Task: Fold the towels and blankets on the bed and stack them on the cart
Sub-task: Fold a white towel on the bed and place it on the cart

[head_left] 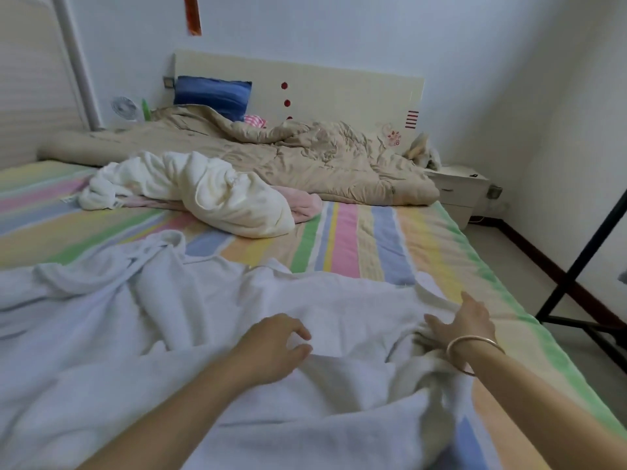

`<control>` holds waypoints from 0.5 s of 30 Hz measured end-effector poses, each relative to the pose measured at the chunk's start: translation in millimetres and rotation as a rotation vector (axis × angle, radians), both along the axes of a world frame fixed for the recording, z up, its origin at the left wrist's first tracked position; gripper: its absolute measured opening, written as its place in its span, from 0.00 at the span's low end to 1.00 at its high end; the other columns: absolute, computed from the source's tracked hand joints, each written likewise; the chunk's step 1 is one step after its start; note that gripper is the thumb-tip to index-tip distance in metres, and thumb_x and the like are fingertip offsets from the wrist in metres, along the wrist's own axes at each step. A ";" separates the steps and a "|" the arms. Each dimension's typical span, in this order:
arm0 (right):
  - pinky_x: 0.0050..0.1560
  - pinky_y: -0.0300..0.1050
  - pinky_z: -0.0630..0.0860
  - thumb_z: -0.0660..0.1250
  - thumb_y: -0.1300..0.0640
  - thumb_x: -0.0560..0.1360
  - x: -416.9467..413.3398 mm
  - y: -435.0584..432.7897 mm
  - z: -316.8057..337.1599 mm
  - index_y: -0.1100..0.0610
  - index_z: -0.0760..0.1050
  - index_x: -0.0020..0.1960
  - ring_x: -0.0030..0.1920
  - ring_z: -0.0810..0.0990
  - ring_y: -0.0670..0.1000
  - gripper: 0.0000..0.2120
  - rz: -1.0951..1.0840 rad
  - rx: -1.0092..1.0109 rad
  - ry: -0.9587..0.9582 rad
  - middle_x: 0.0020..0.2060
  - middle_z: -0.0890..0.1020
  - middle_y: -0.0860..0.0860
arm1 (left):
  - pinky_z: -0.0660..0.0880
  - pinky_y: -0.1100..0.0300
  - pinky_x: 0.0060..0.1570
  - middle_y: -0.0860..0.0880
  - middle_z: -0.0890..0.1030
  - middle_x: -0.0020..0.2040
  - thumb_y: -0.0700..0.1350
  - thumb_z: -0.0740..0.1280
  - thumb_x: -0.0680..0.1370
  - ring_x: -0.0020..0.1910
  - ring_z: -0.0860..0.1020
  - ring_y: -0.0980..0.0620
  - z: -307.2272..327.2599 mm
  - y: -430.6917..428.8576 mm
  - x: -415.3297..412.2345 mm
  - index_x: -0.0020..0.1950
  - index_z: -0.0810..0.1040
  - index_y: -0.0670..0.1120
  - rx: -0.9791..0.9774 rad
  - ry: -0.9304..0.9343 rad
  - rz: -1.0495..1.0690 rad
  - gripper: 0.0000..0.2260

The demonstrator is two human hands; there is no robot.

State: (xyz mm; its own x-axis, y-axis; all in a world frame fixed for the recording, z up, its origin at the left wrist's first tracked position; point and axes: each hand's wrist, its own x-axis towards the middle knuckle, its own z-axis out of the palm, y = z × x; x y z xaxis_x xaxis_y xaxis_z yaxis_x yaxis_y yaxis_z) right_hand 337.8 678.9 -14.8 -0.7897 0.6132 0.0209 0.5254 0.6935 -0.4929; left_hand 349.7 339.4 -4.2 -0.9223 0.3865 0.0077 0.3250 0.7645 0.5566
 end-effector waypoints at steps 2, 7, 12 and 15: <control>0.66 0.56 0.67 0.70 0.36 0.69 7.4 6.6 -3.4 0.59 0.52 0.77 0.70 0.66 0.63 0.48 -0.063 -0.172 -0.043 0.73 0.63 0.60 | 0.72 0.60 0.57 0.59 0.77 0.54 0.61 0.66 0.76 0.54 0.76 0.59 0.9 10.2 24.1 0.53 0.79 0.57 -0.006 0.000 0.015 0.11; 0.52 0.45 0.68 0.70 0.39 0.72 35.6 1.7 -3.2 0.66 0.70 0.66 0.60 0.75 0.59 0.36 0.055 -0.494 0.016 0.62 0.76 0.61 | 0.72 0.61 0.54 0.58 0.80 0.56 0.60 0.67 0.75 0.57 0.76 0.56 -3.8 16.8 68.8 0.58 0.77 0.56 -0.103 0.026 0.046 0.15; 0.41 0.46 0.75 0.73 0.51 0.67 61.1 -14.0 -5.8 0.57 0.79 0.48 0.41 0.80 0.55 0.14 0.168 -0.410 0.079 0.39 0.82 0.54 | 0.74 0.63 0.52 0.61 0.82 0.49 0.54 0.68 0.73 0.50 0.78 0.61 3.0 17.4 99.2 0.50 0.80 0.59 0.015 0.027 0.059 0.06; 0.33 0.44 0.69 0.70 0.52 0.73 74.0 -16.7 7.4 0.60 0.76 0.40 0.34 0.76 0.53 0.11 0.222 -0.426 -0.030 0.34 0.78 0.54 | 0.75 0.63 0.49 0.68 0.81 0.43 0.50 0.69 0.74 0.46 0.79 0.64 3.2 17.2 117.9 0.50 0.84 0.56 0.089 -0.019 0.023 0.07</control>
